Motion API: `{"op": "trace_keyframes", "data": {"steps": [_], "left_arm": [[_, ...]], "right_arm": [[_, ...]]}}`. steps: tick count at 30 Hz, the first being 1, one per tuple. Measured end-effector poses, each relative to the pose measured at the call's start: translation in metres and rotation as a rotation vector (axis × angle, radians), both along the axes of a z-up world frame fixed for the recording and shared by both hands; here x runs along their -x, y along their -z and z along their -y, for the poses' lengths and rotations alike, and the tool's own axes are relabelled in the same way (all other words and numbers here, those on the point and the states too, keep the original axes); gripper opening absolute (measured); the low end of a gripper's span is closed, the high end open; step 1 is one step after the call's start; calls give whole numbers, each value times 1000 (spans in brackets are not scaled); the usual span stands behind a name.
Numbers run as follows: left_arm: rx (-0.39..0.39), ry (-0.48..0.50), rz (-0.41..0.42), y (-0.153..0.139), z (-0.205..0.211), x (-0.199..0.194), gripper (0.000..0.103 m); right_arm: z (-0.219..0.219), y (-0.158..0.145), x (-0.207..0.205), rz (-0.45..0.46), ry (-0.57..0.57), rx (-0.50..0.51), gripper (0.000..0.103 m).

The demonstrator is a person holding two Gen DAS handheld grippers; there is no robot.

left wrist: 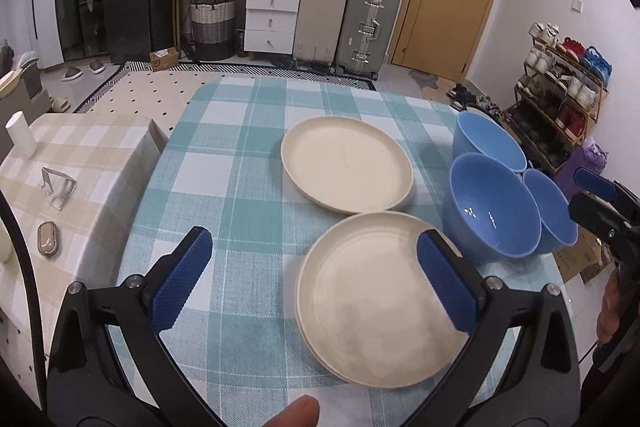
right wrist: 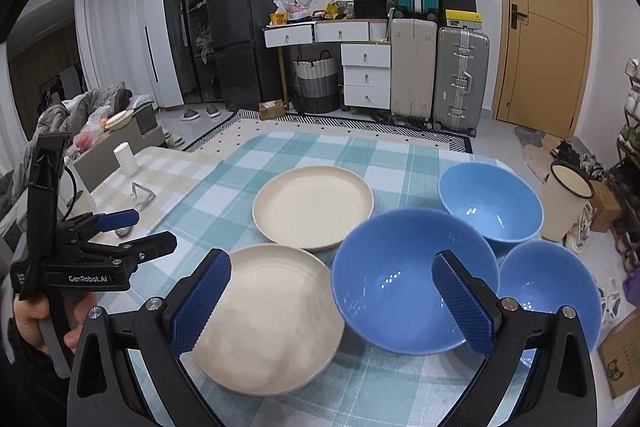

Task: Organize plates and bowls
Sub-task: 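Move both tools to the rim of the next cream plate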

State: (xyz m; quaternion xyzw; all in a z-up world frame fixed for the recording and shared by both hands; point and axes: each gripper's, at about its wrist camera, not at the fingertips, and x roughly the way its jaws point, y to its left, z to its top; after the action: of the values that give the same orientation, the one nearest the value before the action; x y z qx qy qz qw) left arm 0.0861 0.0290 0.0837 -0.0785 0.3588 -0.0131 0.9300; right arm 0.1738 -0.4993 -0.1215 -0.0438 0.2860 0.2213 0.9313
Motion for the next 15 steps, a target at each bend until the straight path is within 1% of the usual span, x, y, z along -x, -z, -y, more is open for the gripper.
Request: {"op": "trace_keyframes", "data": {"steps": [6,10,15], "left_arm": [[20,-35,3,-14,-13,-10,102],[45,-52,3,-22,-22,-21,102],[40,-67,-7,-26,-29,-42,102]], "right_arm": [[2,-22,-17,3,-8,-22,102],[1,-30,-35,-26,-19,-36,102],[-3,-36,-61,-51,-32,-45,102]]}}
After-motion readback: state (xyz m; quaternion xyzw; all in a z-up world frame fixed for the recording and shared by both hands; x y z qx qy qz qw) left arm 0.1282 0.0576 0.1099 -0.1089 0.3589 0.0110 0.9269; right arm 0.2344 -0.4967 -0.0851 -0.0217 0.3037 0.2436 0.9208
